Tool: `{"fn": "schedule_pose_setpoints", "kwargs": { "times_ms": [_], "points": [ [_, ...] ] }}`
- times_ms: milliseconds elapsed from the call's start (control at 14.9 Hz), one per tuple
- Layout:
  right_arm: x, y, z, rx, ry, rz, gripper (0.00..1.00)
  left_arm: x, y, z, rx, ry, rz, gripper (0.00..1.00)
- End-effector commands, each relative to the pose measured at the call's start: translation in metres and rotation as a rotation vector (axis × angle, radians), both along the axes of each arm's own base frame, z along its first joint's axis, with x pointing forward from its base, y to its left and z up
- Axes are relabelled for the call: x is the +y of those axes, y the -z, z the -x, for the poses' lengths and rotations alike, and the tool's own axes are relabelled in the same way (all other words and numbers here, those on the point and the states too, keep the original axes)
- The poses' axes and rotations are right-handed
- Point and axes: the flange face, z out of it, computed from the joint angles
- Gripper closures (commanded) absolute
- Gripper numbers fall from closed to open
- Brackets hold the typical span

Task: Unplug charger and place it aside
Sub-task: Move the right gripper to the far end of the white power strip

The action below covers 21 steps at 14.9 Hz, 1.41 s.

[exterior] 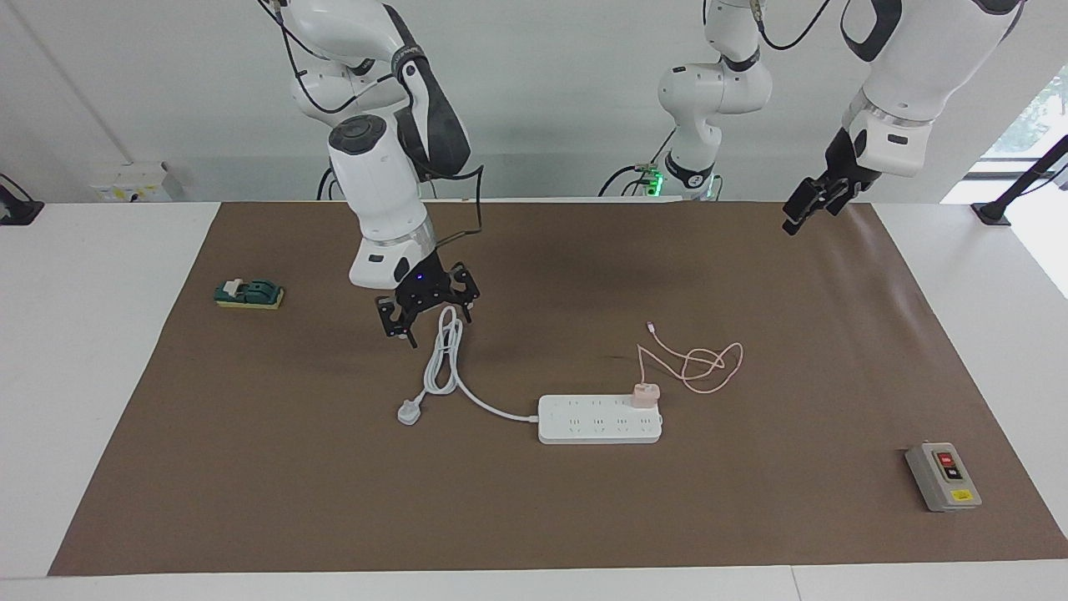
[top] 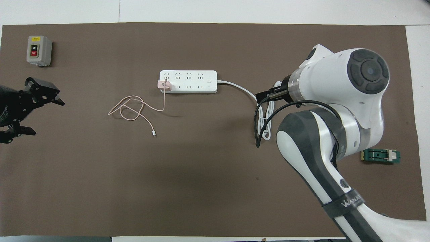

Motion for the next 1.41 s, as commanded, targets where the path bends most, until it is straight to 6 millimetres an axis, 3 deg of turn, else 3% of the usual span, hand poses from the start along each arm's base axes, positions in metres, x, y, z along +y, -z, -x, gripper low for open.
{"fn": "schedule_pose_setpoints", "kwargs": {
  "times_ms": [0, 134, 470, 537, 604, 806, 873, 1007, 1209, 1343],
  "points": [
    [0.007, 0.015, 0.008, -0.049, -0.193, -0.031, 0.0, 0.008, -0.002, 0.006, -0.023, 0.274, 0.006, 0.0],
    [0.014, 0.022, 0.009, -0.072, -0.273, -0.077, 0.0, 0.028, -0.003, 0.007, -0.011, 0.272, 0.007, 0.0],
    [0.013, 0.024, 0.007, -0.081, -0.327, -0.079, 0.0, 0.025, -0.002, 0.009, -0.02, 0.279, 0.006, 0.0],
    [0.014, 0.024, 0.007, -0.042, -0.215, -0.133, 0.0, 0.025, 0.0, 0.009, -0.021, 0.283, 0.006, 0.0],
    [0.01, 0.023, 0.002, 0.037, 0.033, -0.213, 0.0, 0.022, 0.001, 0.008, -0.033, 0.304, 0.005, 0.0],
    [0.027, 0.01, -0.022, 0.149, 0.28, -0.292, 0.0, 0.02, 0.001, 0.008, -0.035, 0.326, 0.005, 0.0],
    [0.037, 0.014, -0.034, 0.183, 0.375, -0.315, 0.0, 0.018, 0.004, 0.008, -0.03, 0.312, 0.005, 0.0],
    [0.054, 0.026, -0.04, 0.264, 0.577, -0.353, 0.0, 0.013, 0.005, 0.012, -0.029, 0.301, 0.004, 0.0],
    [0.069, 0.024, -0.039, 0.426, 0.997, -0.411, 0.0, 0.011, 0.004, 0.011, -0.022, -0.009, 0.0, 0.0],
    [0.084, 0.027, -0.05, 0.539, 1.185, -0.411, 0.0, 0.01, 0.004, 0.009, -0.027, -0.165, 0.0, 0.0]
  ]
}}
